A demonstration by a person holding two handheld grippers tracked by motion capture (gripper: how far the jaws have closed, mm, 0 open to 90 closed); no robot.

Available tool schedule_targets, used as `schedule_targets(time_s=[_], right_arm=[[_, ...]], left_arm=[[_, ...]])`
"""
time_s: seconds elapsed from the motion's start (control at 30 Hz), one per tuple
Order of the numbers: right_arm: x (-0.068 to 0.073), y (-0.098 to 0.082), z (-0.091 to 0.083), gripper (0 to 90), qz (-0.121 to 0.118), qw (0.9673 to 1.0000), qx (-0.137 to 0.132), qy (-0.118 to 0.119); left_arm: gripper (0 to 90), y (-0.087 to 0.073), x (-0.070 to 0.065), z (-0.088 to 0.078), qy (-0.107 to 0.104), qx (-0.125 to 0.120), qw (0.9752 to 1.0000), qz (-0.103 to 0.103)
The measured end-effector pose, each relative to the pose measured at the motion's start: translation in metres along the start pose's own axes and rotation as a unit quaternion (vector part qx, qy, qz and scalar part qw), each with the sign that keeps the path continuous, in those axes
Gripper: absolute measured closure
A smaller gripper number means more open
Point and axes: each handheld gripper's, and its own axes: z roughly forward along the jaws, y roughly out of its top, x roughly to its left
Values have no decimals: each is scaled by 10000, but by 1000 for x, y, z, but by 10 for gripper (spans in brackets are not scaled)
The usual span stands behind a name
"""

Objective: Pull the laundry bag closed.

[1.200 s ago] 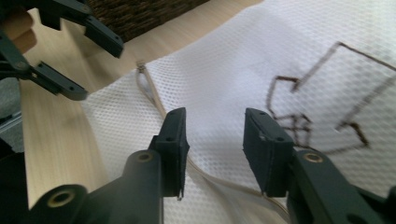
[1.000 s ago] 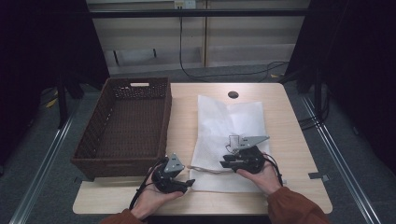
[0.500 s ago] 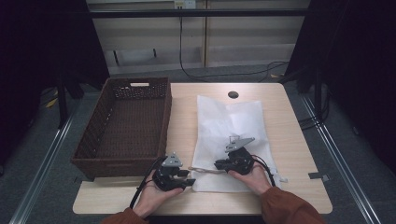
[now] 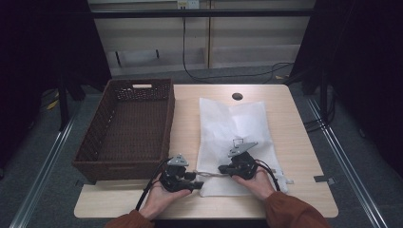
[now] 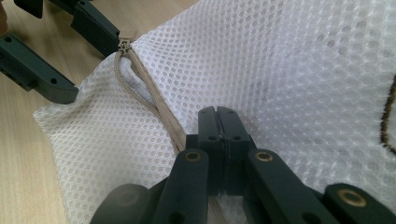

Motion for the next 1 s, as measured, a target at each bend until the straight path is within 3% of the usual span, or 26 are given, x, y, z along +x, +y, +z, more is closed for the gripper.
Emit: schedule_targets(time_s=[0.1,0.17,0.2,0.27,0.33,0.43,0.53,0.6,0.67,0.7,0.83,0.9,1.0], right_arm=[[0,-1,0,897,51,10000,-13,52],[-1,-1,1,899,22,10000,-54,27],[-1,-1,0,899,13,10000,-53,26],[-1,-1,0,899,19,10000,-58,26],[-1,-1,0,899,19,10000,-64,35],[-1,-2,0,899,46,10000,-44,66],[-1,-1,0,900,28,10000,-49,54],[-1,-2,0,900,45,10000,-45,60],[-1,-2,0,900,37,10000,-46,68],[-1,-2,0,900,37,10000,-44,71],[-2,-2,0,900,17,9999,-59,85],[-2,-2,0,900,20,9999,-57,86],[-2,-2,0,900,29,10000,-47,82]], left_arm=[[544,1,2,3,-119,-64,9999,-99],[530,3,0,5,-2,-90,10000,-13],[492,5,-3,6,215,-69,9997,33],[466,6,-5,6,298,-99,9995,75],[475,7,-7,3,488,-158,9985,206],[476,8,-11,0,580,-163,9974,396],[547,9,-19,1,771,-193,9933,835],[515,11,-20,3,743,-97,9939,814],[532,9,-18,4,681,-151,9940,845],[539,9,-17,1,719,-58,9934,889],[471,4,-11,-3,789,-62,9954,542],[425,3,-7,-1,607,39,9976,345],[392,4,-9,5,391,97,9987,313]])
